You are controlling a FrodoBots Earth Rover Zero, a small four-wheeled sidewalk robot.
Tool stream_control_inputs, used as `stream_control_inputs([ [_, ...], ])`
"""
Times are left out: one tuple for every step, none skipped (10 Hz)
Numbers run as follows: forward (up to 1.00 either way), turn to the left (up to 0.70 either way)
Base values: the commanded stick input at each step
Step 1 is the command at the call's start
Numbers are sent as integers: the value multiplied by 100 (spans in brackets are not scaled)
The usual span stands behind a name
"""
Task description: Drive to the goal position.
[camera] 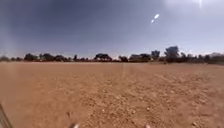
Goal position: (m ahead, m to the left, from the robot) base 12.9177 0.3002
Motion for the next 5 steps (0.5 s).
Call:
stream_control_inputs([
  [45, 0],
  [45, 0],
  [45, 0],
  [45, 0],
  [45, 0],
])
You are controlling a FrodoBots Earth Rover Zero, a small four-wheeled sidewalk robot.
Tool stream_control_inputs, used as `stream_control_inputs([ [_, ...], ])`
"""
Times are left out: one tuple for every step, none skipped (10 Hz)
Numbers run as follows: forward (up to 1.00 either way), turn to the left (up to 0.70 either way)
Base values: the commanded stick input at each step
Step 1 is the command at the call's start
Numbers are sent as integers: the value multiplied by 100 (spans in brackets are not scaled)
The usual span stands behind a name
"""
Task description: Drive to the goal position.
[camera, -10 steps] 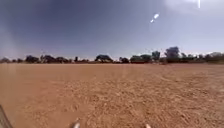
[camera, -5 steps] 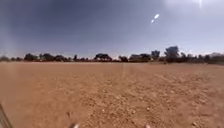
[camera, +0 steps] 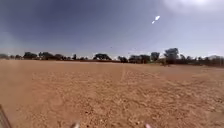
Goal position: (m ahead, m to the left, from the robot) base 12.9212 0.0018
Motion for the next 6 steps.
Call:
stream_control_inputs([
  [45, 0],
  [45, 0],
  [45, 0],
  [45, 0],
  [45, 0],
  [45, 0],
])
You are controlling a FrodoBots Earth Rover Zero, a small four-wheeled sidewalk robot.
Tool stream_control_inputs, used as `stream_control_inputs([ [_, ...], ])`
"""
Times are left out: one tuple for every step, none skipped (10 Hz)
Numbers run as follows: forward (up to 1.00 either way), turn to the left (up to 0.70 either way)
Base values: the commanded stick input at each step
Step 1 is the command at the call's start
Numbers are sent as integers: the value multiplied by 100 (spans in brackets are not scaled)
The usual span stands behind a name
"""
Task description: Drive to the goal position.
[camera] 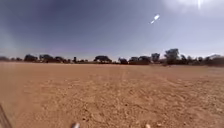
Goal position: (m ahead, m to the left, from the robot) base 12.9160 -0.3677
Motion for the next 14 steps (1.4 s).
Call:
stream_control_inputs([
  [45, 0],
  [45, 0],
  [45, 0],
  [45, 0],
  [21, 0],
  [3, 0],
  [0, 0],
  [0, 0],
  [0, 0],
  [0, 0],
  [0, 0],
  [0, 0],
  [0, 0],
  [0, 0],
])
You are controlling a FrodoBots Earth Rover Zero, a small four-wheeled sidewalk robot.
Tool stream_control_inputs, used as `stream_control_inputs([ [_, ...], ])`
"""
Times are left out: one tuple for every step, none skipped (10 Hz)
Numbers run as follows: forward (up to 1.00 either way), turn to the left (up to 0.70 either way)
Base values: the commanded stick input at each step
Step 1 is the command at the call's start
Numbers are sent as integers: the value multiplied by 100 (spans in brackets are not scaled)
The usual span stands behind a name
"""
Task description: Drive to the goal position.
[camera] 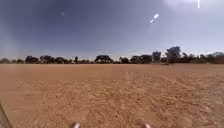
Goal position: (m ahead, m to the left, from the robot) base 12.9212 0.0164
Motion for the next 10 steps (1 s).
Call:
stream_control_inputs([
  [0, 0],
  [45, 0],
  [45, 0],
  [45, 0],
  [45, 0],
  [45, 0],
  [45, 0],
  [45, 0],
  [45, 0],
  [45, 0],
])
